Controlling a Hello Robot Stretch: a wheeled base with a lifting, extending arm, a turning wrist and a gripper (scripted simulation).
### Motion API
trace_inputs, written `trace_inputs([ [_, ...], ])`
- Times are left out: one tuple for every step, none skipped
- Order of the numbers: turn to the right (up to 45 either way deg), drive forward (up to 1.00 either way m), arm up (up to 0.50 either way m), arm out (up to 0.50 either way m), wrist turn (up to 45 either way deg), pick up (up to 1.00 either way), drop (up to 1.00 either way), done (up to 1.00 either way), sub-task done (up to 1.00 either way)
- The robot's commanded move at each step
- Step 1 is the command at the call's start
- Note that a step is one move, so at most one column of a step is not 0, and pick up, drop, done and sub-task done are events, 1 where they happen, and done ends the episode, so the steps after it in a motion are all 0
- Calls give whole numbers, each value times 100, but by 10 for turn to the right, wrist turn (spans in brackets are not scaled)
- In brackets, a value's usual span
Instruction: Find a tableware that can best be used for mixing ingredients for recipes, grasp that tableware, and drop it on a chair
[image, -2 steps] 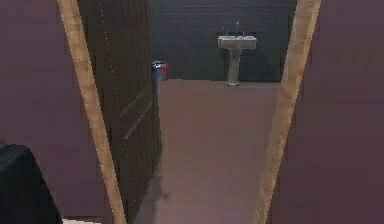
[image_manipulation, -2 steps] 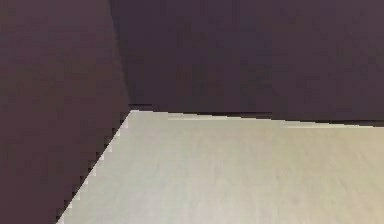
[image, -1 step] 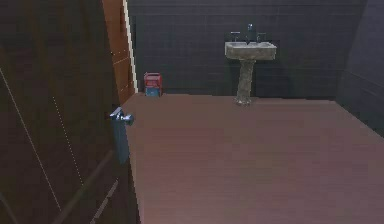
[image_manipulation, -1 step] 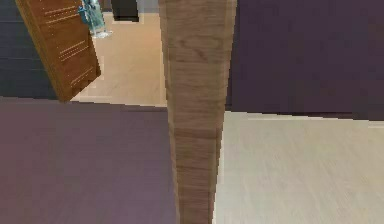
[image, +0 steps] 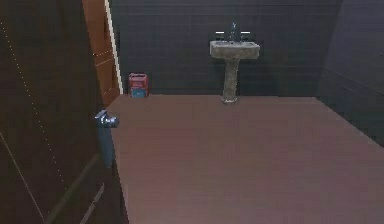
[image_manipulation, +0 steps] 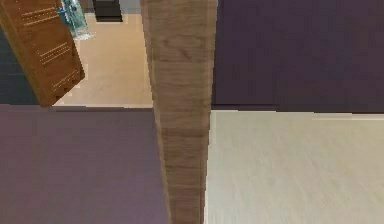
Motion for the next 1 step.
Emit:
trace_inputs([
  [0, 50, 0, 0, 0, 0, 0, 0, 0],
])
